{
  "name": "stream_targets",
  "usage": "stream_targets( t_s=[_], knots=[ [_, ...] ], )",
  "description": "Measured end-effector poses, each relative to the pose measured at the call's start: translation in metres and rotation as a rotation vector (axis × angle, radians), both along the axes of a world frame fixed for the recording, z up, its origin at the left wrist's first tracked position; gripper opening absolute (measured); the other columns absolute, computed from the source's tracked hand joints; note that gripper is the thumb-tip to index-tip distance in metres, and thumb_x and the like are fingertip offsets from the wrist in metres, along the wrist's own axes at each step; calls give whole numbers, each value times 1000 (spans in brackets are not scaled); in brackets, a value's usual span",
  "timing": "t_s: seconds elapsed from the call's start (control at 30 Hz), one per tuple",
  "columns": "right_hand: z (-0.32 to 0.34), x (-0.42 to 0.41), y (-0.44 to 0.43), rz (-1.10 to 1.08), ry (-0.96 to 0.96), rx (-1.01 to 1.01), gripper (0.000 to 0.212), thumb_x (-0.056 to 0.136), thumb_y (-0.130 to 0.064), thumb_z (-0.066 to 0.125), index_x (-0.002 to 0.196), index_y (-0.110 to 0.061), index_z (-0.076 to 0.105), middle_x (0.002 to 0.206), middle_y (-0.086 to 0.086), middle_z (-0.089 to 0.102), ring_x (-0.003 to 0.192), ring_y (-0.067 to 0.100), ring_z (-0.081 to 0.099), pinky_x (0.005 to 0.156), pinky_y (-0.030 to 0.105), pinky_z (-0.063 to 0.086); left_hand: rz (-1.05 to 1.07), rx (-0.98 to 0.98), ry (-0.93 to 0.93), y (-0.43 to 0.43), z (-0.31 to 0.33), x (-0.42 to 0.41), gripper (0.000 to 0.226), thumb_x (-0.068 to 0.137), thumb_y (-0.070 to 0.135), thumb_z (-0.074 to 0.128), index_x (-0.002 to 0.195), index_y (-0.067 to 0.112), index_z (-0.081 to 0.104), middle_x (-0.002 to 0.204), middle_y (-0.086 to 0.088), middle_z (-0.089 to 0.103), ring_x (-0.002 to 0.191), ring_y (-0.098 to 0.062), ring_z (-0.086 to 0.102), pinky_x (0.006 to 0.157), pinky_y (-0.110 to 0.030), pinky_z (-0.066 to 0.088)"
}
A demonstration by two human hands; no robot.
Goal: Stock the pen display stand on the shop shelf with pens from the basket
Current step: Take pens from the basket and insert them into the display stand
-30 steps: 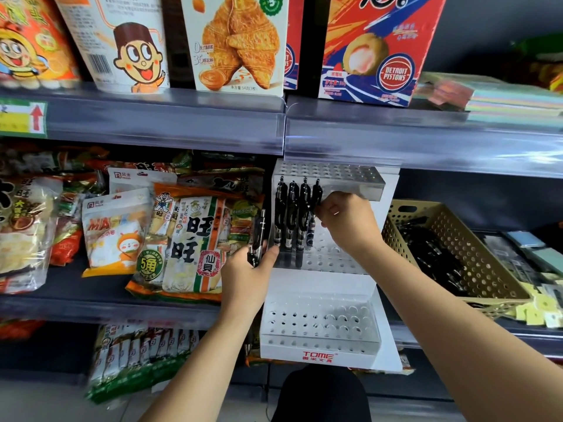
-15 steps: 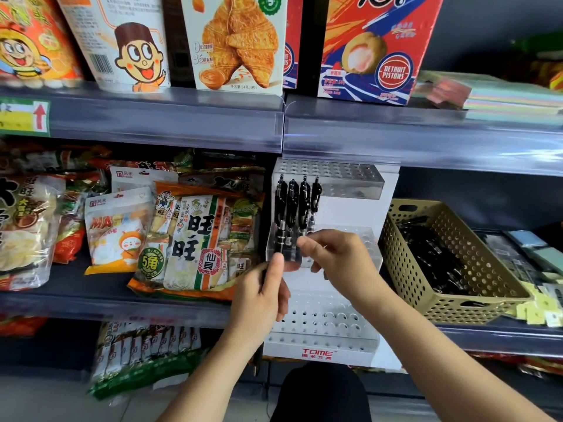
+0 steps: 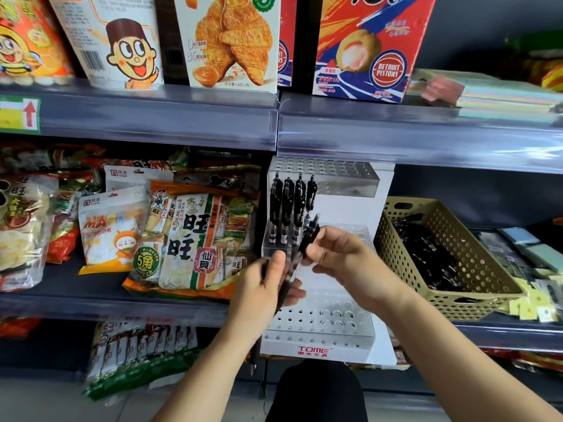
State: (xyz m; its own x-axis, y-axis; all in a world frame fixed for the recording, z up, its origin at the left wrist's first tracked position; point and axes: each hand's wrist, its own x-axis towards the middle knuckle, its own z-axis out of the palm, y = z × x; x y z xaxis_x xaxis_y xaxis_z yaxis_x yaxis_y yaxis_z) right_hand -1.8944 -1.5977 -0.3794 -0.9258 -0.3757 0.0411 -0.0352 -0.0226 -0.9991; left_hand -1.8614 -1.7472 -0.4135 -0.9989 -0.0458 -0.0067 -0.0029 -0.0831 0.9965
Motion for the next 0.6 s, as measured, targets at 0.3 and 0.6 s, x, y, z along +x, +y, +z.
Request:
stream_targets(
  t_s=[0.3, 0.6],
  knots=[
    [40, -33, 10, -573, 238, -64, 15, 88, -5, 61, 79, -15, 54, 75, 3, 62, 64, 14, 64, 63, 24, 53, 244, -306, 114, -19, -8, -4, 45, 88, 47, 35, 70, 9, 50, 53, -3, 52, 36, -6, 50, 40, -14, 39],
    [38, -54, -8, -667, 418, 309, 8, 86, -18, 67, 84, -14, 60, 77, 3, 66, 74, 24, 66, 75, 45, 56, 327, -442, 120, -26, -16, -13, 20, 90, 35, 57, 82, 17, 61, 78, 12, 62, 70, -1, 56, 56, -4, 38]
  ],
)
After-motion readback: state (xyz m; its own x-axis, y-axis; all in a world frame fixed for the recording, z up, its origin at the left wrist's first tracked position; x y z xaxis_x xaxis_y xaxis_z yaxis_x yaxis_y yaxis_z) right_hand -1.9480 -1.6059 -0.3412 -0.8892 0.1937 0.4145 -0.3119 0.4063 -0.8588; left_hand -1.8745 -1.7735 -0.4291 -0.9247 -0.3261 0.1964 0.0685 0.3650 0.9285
